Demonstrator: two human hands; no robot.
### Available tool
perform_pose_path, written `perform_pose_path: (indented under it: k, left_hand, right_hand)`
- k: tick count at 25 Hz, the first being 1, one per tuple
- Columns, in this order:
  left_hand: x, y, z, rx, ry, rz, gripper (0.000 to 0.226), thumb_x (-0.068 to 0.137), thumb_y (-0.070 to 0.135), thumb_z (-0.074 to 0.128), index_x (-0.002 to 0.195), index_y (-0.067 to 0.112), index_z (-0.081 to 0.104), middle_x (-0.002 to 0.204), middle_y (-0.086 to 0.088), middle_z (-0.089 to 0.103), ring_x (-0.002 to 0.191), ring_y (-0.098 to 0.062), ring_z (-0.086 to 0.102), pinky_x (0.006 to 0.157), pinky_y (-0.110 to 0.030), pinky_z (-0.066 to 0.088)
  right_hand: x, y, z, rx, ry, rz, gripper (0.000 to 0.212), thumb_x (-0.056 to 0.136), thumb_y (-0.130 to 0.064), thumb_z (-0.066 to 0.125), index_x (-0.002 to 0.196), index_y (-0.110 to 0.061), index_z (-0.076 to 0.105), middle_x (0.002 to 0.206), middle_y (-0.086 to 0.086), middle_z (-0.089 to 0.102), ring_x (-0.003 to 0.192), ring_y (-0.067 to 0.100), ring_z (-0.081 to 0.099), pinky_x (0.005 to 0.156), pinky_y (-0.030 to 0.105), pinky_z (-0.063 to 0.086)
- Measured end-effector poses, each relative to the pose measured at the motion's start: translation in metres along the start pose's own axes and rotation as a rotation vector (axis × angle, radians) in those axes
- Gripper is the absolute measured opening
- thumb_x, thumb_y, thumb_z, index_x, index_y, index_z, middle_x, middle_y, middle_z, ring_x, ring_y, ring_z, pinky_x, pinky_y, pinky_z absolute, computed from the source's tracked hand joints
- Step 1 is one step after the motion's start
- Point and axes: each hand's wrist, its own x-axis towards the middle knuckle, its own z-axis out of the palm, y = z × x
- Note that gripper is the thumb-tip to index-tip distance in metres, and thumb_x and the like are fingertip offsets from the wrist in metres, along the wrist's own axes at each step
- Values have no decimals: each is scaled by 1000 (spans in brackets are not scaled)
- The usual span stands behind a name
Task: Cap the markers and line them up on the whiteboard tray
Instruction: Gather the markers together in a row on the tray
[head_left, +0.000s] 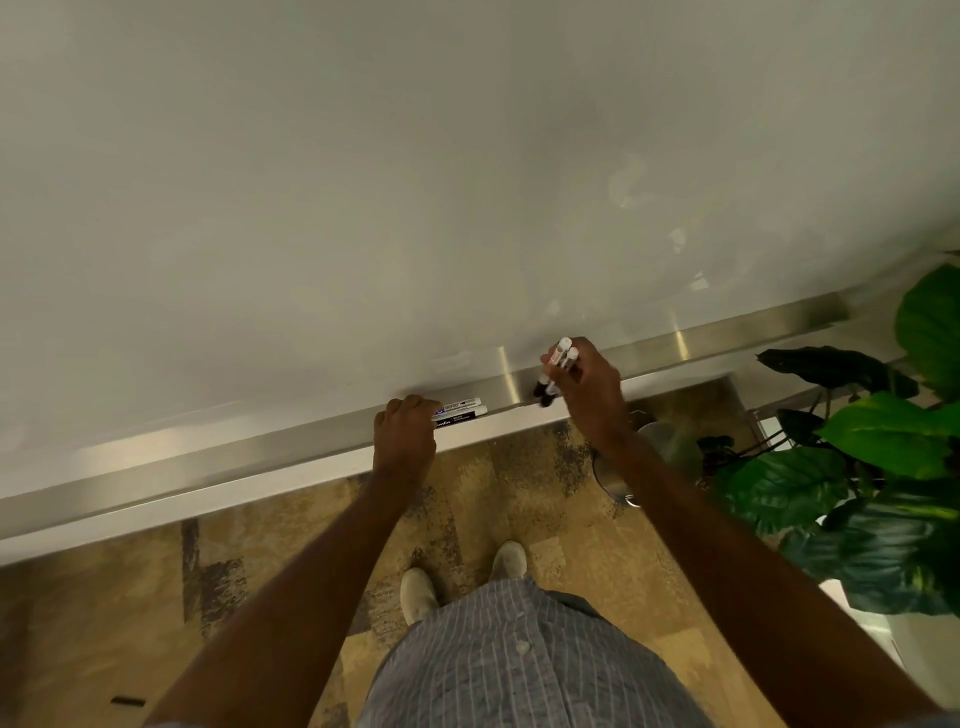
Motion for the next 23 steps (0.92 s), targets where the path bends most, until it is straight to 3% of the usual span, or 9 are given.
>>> perform_pose_path:
  k: [2, 4, 8, 11, 14, 16, 19, 21, 23]
  left_hand:
    - [-2, -4, -2, 6, 15, -37, 50, 85, -6, 52, 121, 24, 70, 116, -2, 70, 107, -28, 60, 88, -40, 46]
    - [-6, -12, -4, -2, 21, -76, 51, 85, -6, 52, 121, 26, 70, 116, -1, 70, 109, -27, 59, 90, -40, 45]
    - [-12, -30, -9, -23, 15, -136, 51, 87, -5, 51, 123, 26, 69, 119, -2, 68, 111, -27, 57, 90, -41, 46]
    - [-16, -46, -12, -43, 7, -160, 52, 87, -7, 50, 124, 24, 69, 120, -5, 68, 111, -29, 57, 90, -43, 49]
    - [-19, -56, -15, -64, 14, -178, 50, 88, -6, 51, 124, 23, 70, 121, -6, 69, 112, -30, 57, 91, -44, 50]
    - [-20, -59, -16, -78, 17, -183, 48, 89, -5, 52, 124, 23, 70, 122, -7, 69, 112, -30, 57, 92, -45, 51]
    - [-21, -61, -18, -85, 19, -186, 48, 89, -5, 53, 123, 23, 70, 121, -7, 69, 112, -30, 58, 91, -46, 52]
    - [-21, -63, -17, -99, 17, -185, 47, 89, -5, 54, 123, 24, 71, 122, -6, 69, 112, -30, 58, 91, -46, 51]
    - [-21, -64, -17, -110, 12, -186, 47, 89, -3, 55, 123, 24, 71, 123, -6, 68, 114, -30, 58, 92, -46, 50]
  right_hand:
    - [-4, 1, 26, 373, 120, 175, 27, 89, -17, 76, 110, -19, 59, 98, -5, 72, 88, 13, 74, 73, 29, 63]
    - [-8, 2, 47, 629, 203, 329, 42, 87, -7, 77, 121, -12, 52, 102, 0, 66, 90, 17, 70, 70, 32, 65]
    - [-12, 5, 76, 706, 283, 405, 53, 90, 2, 70, 133, -9, 41, 107, 5, 59, 90, 19, 64, 71, 37, 61]
    - [-12, 6, 91, 621, 286, 377, 55, 91, 1, 69, 136, -11, 38, 109, 9, 57, 88, 21, 64, 82, 48, 59]
    - [-16, 3, 104, 460, 250, 343, 50, 93, -5, 69, 135, -12, 42, 110, 13, 60, 87, 24, 65, 82, 45, 60]
    - [-20, 3, 110, 296, 228, 296, 44, 95, -10, 67, 133, -11, 45, 114, 20, 64, 93, 30, 68, 83, 44, 61]
    - [-20, 1, 115, 63, 169, 222, 39, 96, -23, 67, 128, -7, 52, 117, 22, 67, 109, 42, 65, 91, 52, 56]
    - [-17, 4, 112, -184, 131, 226, 46, 94, -41, 67, 126, -9, 59, 123, 17, 66, 120, 40, 56, 97, 51, 49]
    - [-19, 8, 106, -348, 88, 222, 44, 93, -45, 66, 123, -13, 64, 129, 15, 61, 123, 37, 49, 99, 46, 44]
